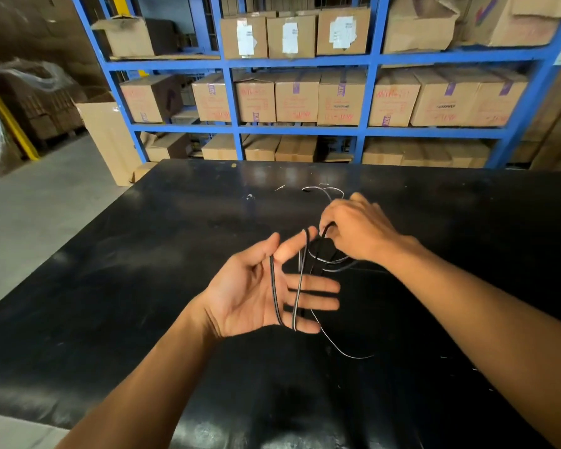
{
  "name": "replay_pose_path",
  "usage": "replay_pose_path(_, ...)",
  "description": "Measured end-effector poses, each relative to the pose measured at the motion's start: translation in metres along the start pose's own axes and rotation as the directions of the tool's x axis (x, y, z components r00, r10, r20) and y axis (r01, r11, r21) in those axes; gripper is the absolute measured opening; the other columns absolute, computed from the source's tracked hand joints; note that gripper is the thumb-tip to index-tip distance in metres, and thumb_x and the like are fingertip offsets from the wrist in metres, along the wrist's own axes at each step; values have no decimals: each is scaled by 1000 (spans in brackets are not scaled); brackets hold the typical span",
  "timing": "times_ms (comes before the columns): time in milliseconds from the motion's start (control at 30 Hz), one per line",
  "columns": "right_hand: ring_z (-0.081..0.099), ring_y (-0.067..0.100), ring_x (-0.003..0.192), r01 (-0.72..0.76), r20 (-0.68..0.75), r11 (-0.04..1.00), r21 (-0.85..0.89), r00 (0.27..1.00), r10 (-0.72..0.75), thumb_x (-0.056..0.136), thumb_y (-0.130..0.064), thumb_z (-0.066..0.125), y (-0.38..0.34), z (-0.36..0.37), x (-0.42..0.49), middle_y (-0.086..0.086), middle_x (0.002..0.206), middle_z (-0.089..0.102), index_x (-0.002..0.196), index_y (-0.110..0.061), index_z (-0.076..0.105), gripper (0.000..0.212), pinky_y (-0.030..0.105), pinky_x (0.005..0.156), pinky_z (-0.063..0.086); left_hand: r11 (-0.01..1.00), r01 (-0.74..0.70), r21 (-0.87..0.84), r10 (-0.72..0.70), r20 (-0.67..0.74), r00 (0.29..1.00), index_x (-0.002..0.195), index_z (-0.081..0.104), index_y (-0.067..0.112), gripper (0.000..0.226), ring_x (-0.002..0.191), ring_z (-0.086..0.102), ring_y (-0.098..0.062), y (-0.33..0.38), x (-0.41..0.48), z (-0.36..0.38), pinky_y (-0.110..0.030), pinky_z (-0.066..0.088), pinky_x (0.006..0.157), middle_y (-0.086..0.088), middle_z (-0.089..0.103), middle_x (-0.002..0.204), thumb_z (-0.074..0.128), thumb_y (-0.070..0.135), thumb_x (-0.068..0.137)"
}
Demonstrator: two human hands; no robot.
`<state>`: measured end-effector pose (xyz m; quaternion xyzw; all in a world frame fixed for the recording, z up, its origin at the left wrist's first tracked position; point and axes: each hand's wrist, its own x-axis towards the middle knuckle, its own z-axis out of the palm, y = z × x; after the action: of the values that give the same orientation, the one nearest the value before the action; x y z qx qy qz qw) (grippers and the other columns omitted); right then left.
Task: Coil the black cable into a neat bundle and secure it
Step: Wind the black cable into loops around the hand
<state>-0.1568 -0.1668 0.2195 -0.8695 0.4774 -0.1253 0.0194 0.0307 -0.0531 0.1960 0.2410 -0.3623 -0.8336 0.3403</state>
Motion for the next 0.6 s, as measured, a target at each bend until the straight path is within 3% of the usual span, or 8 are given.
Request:
replay_pose_path(133,46,24,106,44,-35,987,-154,998,-50,88,-15,67,-3,-32,18,-3,111,63,94,-30,73,17,47,86,42,995,95,38,-94,-30,995,148,39,40,51,138,32,-56,-13,9,-8,-69,29,105,-39,33,149,26,55,100)
replay_pose_path(300,42,25,109,68,-1,953,-295,997,-71,89,-18,63,-13,-52,19,0,110,62,100,-24,71,15,49,86,35,996,91,-22,-93,-245,965,143,48,39,49,129,46,-55,-20,22,-35,-70,38,97,-37,51,136,30,54,100)
replay_pose_path(433,45,25,104,68,119,968,-243,992,-40,91,-20,56,-28,-51,2,4,100,63,101,-18,65,14,47,86,38,1000,-4,-28,-8,-410,912,141,50,36,50,113,56,-54,-8,33,-54,-66,47,83,-32,58,111,30,53,99)
replay_pose_path(500,46,24,94,98,173,973,-208,983,-62,92,-21,53,-37,-47,-9,5,92,61,97,-17,61,10,42,78,41,999,-44,-9,35,-458,888,140,51,34,50,105,58,-50,3,38,-56,-64,46,81,-28,56,102,27,54,100)
replay_pose_path(600,50,21,79,48,235,995,-91,972,-26,94,-23,52,-47,-34,-25,4,86,55,97,-16,53,8,41,68,45,994,-111,19,107,-485,868,126,58,33,46,108,55,-51,26,45,-55,-63,47,78,-26,54,100,25,54,101)
